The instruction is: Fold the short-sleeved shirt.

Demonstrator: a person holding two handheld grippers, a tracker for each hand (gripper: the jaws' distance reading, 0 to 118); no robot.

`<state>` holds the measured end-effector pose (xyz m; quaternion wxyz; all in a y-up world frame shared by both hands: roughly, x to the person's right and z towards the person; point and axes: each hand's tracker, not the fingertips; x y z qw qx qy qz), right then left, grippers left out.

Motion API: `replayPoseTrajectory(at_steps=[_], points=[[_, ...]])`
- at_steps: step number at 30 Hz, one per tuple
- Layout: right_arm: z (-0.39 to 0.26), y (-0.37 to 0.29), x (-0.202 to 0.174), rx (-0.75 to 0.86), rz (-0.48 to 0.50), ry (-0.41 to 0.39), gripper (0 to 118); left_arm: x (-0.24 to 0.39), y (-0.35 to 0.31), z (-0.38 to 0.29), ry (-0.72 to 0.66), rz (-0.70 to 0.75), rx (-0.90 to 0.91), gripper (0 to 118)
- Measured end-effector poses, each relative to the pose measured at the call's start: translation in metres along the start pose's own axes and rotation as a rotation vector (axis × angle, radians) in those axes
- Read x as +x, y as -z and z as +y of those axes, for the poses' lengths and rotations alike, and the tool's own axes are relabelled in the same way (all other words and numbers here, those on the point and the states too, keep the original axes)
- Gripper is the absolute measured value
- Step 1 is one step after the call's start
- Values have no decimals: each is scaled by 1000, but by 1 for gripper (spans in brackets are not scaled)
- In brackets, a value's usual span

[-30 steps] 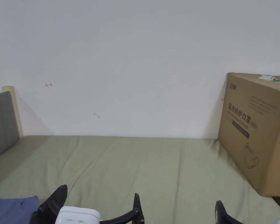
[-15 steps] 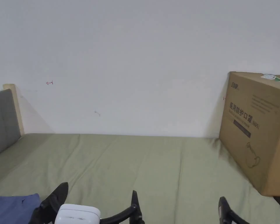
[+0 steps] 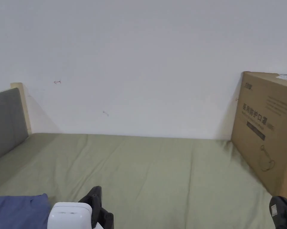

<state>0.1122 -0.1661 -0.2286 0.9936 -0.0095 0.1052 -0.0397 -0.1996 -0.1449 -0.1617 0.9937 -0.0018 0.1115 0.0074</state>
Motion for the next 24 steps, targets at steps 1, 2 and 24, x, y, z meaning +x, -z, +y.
replayPoseTrajectory(at_steps=[1, 2, 24], points=[[-1, 5, -5, -17, 21, 2, 5, -10, -3, -1, -8, 32, -4, 0], [-2, 9, -13, -24, 27, -6, 5, -20, -6, -2, -9, 54, -9, 0], [-21, 52, -167, -185, 524, -31, 5, -212, -14, -20, 10, 372, -119, 0]])
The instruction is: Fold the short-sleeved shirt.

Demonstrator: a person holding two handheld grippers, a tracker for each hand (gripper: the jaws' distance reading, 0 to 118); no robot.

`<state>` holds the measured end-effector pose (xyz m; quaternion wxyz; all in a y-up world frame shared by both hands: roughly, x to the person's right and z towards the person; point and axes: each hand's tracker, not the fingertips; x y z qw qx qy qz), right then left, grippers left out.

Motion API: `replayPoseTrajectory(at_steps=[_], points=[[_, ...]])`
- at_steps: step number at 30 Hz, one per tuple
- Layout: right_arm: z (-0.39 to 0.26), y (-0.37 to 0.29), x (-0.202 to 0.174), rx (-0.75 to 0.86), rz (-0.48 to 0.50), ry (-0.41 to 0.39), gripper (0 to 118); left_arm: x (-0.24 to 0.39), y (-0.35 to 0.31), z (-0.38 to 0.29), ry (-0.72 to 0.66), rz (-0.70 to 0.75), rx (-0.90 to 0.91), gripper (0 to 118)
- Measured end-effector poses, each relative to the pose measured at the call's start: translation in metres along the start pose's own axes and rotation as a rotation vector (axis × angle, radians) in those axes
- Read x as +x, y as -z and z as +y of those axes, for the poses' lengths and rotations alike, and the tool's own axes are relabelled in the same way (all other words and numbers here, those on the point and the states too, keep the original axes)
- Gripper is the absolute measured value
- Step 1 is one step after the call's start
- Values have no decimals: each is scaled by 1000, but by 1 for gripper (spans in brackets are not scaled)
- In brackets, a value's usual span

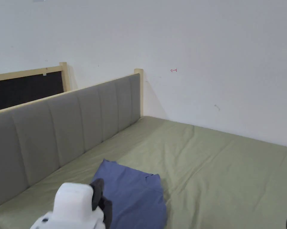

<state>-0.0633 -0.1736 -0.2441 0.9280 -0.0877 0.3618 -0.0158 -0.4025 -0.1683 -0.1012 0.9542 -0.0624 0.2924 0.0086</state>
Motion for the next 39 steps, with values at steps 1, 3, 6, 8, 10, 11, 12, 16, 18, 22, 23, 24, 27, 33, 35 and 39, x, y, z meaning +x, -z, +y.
replayPoseTrajectory(at_steps=[1, 3, 6, 8, 10, 11, 12, 16, 18, 22, 23, 24, 27, 33, 35, 39], points=[[-3, -1, 6, -20, -20, -11, 5, -3, 32, -4, -6, -44, -70, 0], [-9, -1, 20, -57, -50, -18, 5, -10, 103, -20, -7, -86, -244, 0], [-21, 1, 40, -121, -98, -5, 5, -21, 195, -68, -39, -125, -537, 24], [-30, 4, 52, -162, -133, 7, 5, -27, 239, -102, -37, -105, -669, 59], [-38, 8, 62, -209, -170, 24, 5, -31, 274, -134, -37, -94, -772, 108], [-42, 9, 66, -220, -180, 32, 5, -32, 283, -146, -42, -86, -801, 118], [-46, 10, 70, -234, -188, 43, 5, -33, 295, -158, -50, -70, -820, 118], [-62, 17, 77, -302, -213, 59, 5, -38, 328, -192, -118, -65, -884, 118], [-69, 22, 78, -342, -214, 54, 5, -33, 332, -203, -82, -68, -880, 118], [-77, 28, 73, -372, -193, 57, 5, -18, 325, -196, -55, -20, -854, 118], [-78, 29, 72, -373, -187, 61, 5, -21, 318, -198, -53, -15, -838, 118], [-76, 30, 69, -371, -180, 67, 5, -21, 315, -196, -50, -16, -837, 118], [-72, 31, 64, -362, -154, 82, 5, -22, 303, -191, -38, -19, -855, 116], [-53, 16, 58, -318, -137, 61, 5, -23, 283, -168, -14, -3, -789, 11], [-47, 7, 58, -300, -138, 58, 5, -39, 272, -159, -22, 49, -749, 6], [-36, -14, 62, -270, -150, 66, 5, -64, 234, -105, -28, -12, -611, 6]])
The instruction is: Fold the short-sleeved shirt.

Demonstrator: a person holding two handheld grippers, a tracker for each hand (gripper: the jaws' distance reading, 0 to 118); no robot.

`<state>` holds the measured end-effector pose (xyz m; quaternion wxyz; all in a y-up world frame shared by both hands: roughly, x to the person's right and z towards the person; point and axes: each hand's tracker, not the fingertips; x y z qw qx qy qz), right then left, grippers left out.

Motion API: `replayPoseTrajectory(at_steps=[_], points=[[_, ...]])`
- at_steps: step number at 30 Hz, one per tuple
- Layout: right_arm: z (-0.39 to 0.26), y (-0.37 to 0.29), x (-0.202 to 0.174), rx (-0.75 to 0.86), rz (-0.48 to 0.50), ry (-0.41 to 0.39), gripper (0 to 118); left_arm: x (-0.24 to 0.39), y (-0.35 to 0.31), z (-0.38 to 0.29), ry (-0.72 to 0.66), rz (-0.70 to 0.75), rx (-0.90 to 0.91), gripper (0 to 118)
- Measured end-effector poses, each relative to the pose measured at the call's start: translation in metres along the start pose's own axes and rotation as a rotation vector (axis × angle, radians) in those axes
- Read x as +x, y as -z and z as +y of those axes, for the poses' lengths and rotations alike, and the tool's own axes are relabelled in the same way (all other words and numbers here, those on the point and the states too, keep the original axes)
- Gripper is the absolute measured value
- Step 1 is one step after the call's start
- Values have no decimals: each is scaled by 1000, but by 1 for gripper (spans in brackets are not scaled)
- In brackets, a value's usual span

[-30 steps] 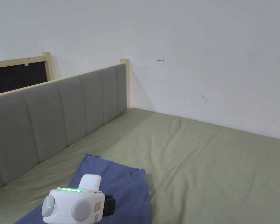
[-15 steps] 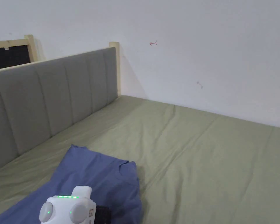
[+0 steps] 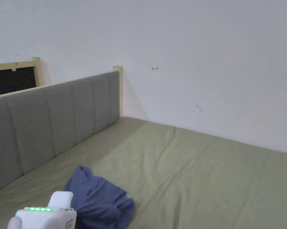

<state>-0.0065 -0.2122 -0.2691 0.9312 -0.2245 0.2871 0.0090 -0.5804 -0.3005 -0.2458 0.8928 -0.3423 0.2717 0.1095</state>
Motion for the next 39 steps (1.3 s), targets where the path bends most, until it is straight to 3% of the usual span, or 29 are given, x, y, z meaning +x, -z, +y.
replayPoseTrajectory(at_steps=[6, 11, 19, 27, 31, 36, 39], points=[[4, -36, 17, 95, -32, 38, 5, 27, -126, 34, 257, -17, 229, 6], [8, -66, 30, 135, -60, 85, 5, 89, -227, 68, 257, -271, 378, 6], [0, -121, 58, 226, -125, 77, 5, 231, -324, 89, 438, -610, 447, 6], [-7, -148, 106, 230, -219, 123, 5, 366, -295, 52, 566, -798, 308, 6], [-20, -147, 127, 203, -268, 162, 5, 416, -229, 8, 541, -857, 59, 6], [-39, -133, 141, 113, -270, 231, 5, 446, -110, -80, 457, -745, -309, 6], [-46, -125, 141, 83, -267, 231, 5, 435, -72, -115, 408, -701, -399, 10]])
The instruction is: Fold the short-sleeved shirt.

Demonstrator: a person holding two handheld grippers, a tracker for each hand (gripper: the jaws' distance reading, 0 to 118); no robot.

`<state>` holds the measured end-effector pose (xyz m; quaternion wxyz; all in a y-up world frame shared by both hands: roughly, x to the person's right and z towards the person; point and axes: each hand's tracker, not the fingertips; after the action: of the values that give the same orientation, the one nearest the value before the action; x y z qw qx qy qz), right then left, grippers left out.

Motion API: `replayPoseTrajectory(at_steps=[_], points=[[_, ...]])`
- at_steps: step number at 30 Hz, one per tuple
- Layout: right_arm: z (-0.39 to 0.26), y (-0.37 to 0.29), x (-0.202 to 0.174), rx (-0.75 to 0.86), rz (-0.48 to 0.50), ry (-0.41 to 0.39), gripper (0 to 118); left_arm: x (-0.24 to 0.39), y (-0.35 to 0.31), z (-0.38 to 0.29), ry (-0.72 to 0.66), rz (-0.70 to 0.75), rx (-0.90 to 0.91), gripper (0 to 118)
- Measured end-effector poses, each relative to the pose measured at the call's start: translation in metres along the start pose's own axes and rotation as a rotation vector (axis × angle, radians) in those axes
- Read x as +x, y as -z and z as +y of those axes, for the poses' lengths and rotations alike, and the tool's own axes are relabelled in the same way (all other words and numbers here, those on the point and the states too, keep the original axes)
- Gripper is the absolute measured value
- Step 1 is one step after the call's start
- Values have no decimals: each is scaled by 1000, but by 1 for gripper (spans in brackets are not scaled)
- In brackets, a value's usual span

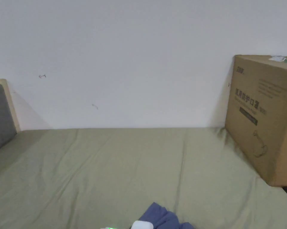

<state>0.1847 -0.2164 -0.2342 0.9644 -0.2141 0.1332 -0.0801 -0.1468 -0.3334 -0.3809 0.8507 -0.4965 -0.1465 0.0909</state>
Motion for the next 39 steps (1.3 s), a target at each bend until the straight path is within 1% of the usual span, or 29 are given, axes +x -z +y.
replayPoseTrajectory(at_steps=[1, 2, 3, 4, 5, 6, 7, 8, 10, 12, 14, 15, 16, 17, 18, 19, 20, 21, 23, 27, 29, 32, 33, 35, 37, 39], points=[[-1, 2, 0, -16, 3, -3, 5, -9, 1, -8, -57, -62, 7, 20], [-3, 4, -1, -25, 5, -6, 5, -16, -1, -12, -103, -128, 20, 43], [-5, 6, -2, -31, 7, -10, 5, -19, -7, -15, -134, -144, 40, 94], [-5, 9, -3, -36, 9, -13, 5, -20, -14, -15, -136, -160, 59, 118], [-5, 11, -5, -40, 10, -16, 5, -20, -24, -14, -114, -152, 71, 118], [-4, 12, -7, -43, 13, -17, 5, -17, -36, -12, -94, -148, 92, 117], [-2, 13, -10, -41, 18, -17, 5, -18, -65, -9, -62, -171, 198, 114], [0, 13, -12, -32, 25, -14, 5, -17, -82, -6, -51, -164, 226, 110], [6, 11, -19, -3, 38, -8, 5, -17, -115, -8, -27, -123, 283, 112], [11, 7, -28, 54, 52, -11, 5, -13, -166, -19, -9, -109, 449, 112], [13, 0, -37, 117, 64, -27, 5, -8, -201, -40, 28, -86, 615, 110], [12, -4, -41, 162, 55, -39, 5, -2, -221, -56, 52, -37, 719, 102], [9, -8, -46, 219, 35, -48, 5, 5, -240, -75, 71, 38, 833, 86], [7, -12, -50, 266, 22, -51, 5, 8, -251, -90, 88, 91, 911, 62], [3, -16, -54, 308, 10, -35, 5, 13, -259, -105, 104, 164, 963, 21], [1, -19, -56, 338, 6, -20, 5, 19, -265, -118, 105, 242, 1004, 0], [-1, -21, -58, 349, 4, -7, 5, 22, -269, -129, 95, 307, 1023, 0], [-2, -22, -61, 349, 2, -3, 5, 20, -272, -134, 80, 321, 1055, 0], [-2, -21, -63, 343, 1, -2, 5, 15, -275, -140, 56, 272, 1044, 0], [-2, -17, -64, 311, -1, -26, 5, 9, -268, -133, 109, 282, 980, 0], [-2, -15, -63, 309, -2, -26, 5, 11, -262, -130, 118, 298, 990, 0], [0, -7, -59, 293, -8, -31, 5, 7, -253, -101, 137, 233, 956, 0], [2, -4, -57, 287, -10, -35, 5, 6, -245, -85, 141, 215, 925, 0], [5, 4, -53, 280, -15, -39, 5, -5, -225, -38, 133, 145, 803, 0], [7, 14, -49, 272, -23, -40, 5, -21, -185, 21, 93, 65, 598, 0], [9, 28, -44, 242, -19, -43, 5, -44, -133, 73, 103, -45, 436, 0]])
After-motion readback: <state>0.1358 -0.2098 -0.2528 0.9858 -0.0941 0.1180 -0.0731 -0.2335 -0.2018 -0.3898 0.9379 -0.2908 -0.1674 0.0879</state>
